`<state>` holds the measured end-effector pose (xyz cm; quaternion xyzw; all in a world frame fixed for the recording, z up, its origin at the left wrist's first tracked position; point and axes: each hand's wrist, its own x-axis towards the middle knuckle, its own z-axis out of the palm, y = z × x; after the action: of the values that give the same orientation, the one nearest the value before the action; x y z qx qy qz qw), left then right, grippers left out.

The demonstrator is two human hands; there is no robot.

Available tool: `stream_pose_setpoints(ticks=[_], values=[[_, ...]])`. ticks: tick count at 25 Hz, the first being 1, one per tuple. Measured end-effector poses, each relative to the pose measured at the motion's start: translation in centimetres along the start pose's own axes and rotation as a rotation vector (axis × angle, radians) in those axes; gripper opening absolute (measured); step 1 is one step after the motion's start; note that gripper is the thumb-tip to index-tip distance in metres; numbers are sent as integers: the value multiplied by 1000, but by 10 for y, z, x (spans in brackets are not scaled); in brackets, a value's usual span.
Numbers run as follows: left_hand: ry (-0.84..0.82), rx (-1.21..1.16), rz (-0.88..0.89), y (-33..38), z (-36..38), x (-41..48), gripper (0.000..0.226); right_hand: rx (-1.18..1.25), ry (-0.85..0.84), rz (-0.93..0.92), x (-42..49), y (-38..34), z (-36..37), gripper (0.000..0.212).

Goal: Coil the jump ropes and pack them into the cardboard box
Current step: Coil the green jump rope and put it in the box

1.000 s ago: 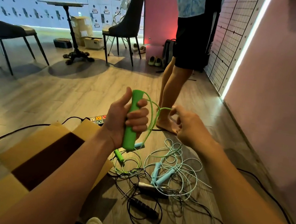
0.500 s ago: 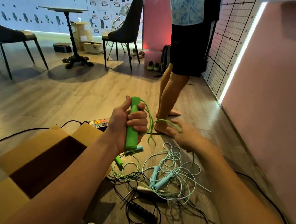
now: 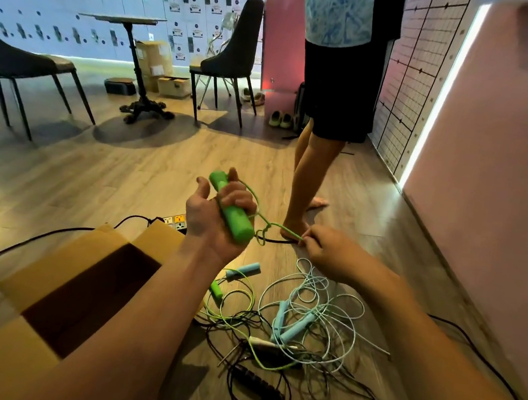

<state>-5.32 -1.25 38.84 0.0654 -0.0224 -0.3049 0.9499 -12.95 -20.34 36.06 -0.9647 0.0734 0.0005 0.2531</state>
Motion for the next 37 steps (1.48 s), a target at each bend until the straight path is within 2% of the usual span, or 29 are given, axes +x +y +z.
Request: stream_pose_setpoints(ticks=[2,4,6,8,9,11,14,15,17,19,21,24,26,28,31,33,35,37], values=[[70,-17,235,4,0,9,42,88,63,-38,-7,-3,-4,19],[177,85,450,16,-3,16,30,199,181,-118,-13,-5,-14,19],[278,215,609,35,-14,20,21,157,250,-146,-17,-3,-26,17],[358,446,725,54,-30,18,18,96,291,-85,-19,2,-32,26],[414,655,757,58,-37,15,18,130,317,-47,-20,4,-34,32],[472,1148,719,59,-50,12,17,300,348,-41,-25,4,-37,41],[304,1794,480,44,-57,10,33,530,322,-177,-32,-10,-38,29],[248,1935,358,38,-57,9,38,580,353,-221,-32,-15,-38,23],[98,2042,29,24,-54,2,51,625,491,-266,-28,-16,-38,18],[-43,1945,-311,10,-49,-6,69,585,640,-229,-23,-8,-37,20],[-141,1751,-485,1,-43,-9,72,546,728,-118,-18,2,-36,27],[-173,1464,-485,-6,-28,-10,65,542,779,19,-15,11,-37,35],[-161,1291,-502,-8,-19,-11,63,502,792,43,-14,14,-35,37],[-215,1056,-505,-8,-9,-13,61,455,767,65,-13,15,-32,40],[-307,631,-256,-5,6,-14,47,369,536,101,-13,11,-29,36],[-263,463,-40,-3,12,-13,38,291,319,-12,-14,5,-24,36],[-117,384,158,3,7,-7,36,194,117,-121,-17,-1,-19,38],[119,361,359,18,-5,4,31,124,-8,-153,-20,-1,-16,40]])
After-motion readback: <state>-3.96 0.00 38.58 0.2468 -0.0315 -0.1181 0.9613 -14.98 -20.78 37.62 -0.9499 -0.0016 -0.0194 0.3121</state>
